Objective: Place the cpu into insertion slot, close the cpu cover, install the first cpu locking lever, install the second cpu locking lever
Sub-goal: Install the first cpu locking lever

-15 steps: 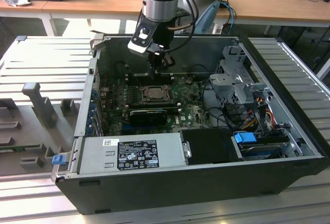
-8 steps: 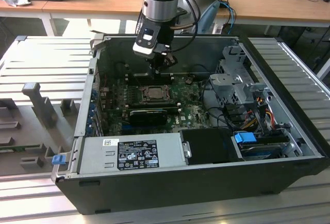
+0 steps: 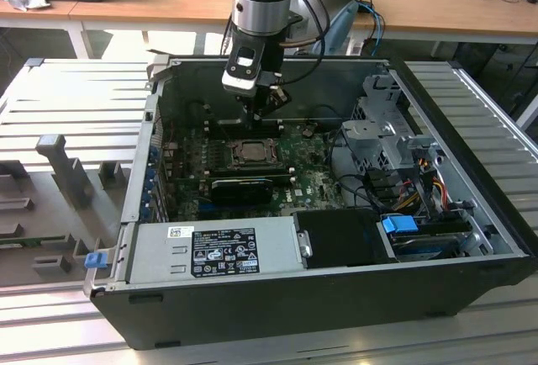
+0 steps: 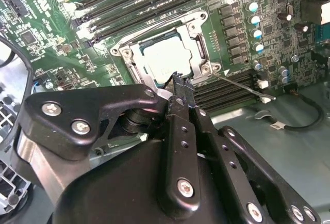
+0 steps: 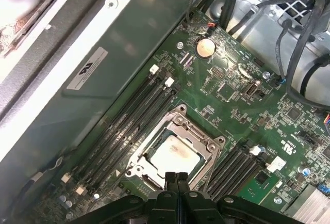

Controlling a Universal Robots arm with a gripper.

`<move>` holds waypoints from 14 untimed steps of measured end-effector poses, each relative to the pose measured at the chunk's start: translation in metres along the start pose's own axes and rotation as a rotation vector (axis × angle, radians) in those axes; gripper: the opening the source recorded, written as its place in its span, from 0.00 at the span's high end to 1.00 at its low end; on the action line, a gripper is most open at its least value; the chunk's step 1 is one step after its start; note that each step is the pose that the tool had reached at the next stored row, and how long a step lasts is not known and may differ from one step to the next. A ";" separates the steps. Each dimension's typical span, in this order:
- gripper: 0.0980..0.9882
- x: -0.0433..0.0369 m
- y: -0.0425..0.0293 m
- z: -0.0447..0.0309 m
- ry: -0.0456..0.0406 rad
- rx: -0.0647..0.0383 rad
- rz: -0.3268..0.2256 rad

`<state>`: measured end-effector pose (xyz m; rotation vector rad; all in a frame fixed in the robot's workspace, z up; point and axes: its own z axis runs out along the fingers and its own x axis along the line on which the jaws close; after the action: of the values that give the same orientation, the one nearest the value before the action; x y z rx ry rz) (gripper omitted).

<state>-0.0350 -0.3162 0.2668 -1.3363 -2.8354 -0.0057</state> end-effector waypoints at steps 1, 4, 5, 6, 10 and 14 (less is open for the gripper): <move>0.99 0.0000 0.0000 0.0000 0.0000 0.000 -0.004; 0.99 0.0000 0.0000 0.0000 0.0000 0.000 -0.017; 0.99 0.0000 0.0000 0.0000 0.0000 0.000 -0.022; 0.99 0.0000 0.0000 0.0000 0.0000 0.000 -0.026; 0.99 0.0000 0.0000 0.0000 0.0000 0.000 -0.045; 0.99 0.0000 0.0000 0.0000 0.0000 0.001 -0.070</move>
<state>-0.0350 -0.3162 0.2668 -1.2366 -2.8802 -0.0053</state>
